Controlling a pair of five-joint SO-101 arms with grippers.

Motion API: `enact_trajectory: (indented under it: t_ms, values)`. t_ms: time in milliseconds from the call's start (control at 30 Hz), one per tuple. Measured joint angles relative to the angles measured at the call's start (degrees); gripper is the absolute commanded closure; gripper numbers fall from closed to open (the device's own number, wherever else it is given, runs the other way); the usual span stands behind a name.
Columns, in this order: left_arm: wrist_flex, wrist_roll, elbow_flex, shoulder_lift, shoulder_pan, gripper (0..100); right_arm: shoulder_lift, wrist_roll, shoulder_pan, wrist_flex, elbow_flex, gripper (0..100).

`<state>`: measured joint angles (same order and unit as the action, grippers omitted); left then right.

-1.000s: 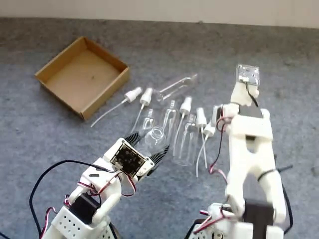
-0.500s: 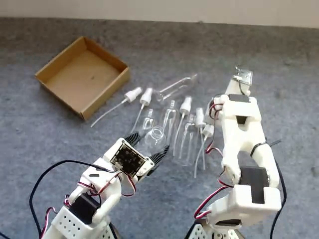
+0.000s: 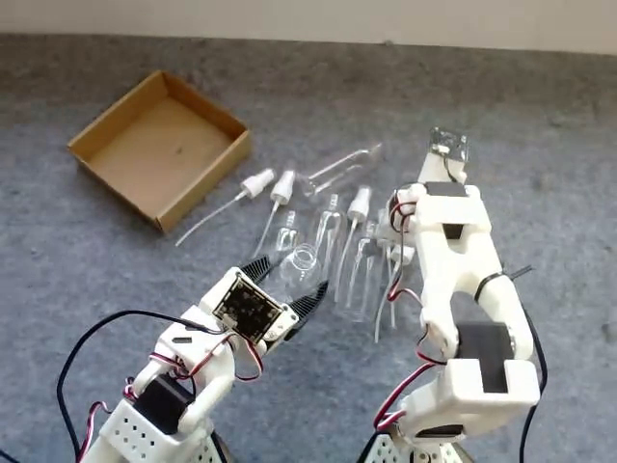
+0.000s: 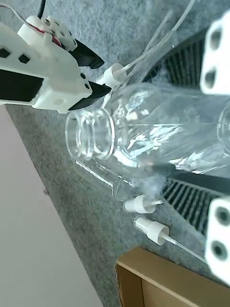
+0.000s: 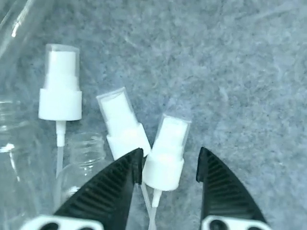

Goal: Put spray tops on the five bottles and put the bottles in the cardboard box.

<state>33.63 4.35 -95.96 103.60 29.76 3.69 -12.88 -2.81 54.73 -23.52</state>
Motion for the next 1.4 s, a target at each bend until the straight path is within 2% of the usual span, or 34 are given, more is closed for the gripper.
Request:
enact_trajectory:
  t_ms: [367,600,833,1000,1167,1400]
  values:
    - [0.0,0.0,0.0,0.0,0.0,92,9.4,0.0,-0.1,0.0,2.3,82.7]
    - [0.0,0.0,0.0,0.0,0.0,92,9.8,0.0,0.2,0.0,2.4,99.5]
    - [0.0,-0.2,0.0,0.0,0.0,92,10.5,0.0,3.3,0.0,2.4,99.4]
    - [0.0,-0.2,0.0,0.0,0.0,92,5.4,3.6,3.5,0.0,2.1,99.4]
    - [0.0,-0.2,0.0,0.0,0.8,92,-6.1,6.9,3.3,0.0,2.0,99.1]
    - [1.1,-0.3,0.0,0.0,10.7,92,-21.3,7.2,1.1,3.1,2.0,99.1]
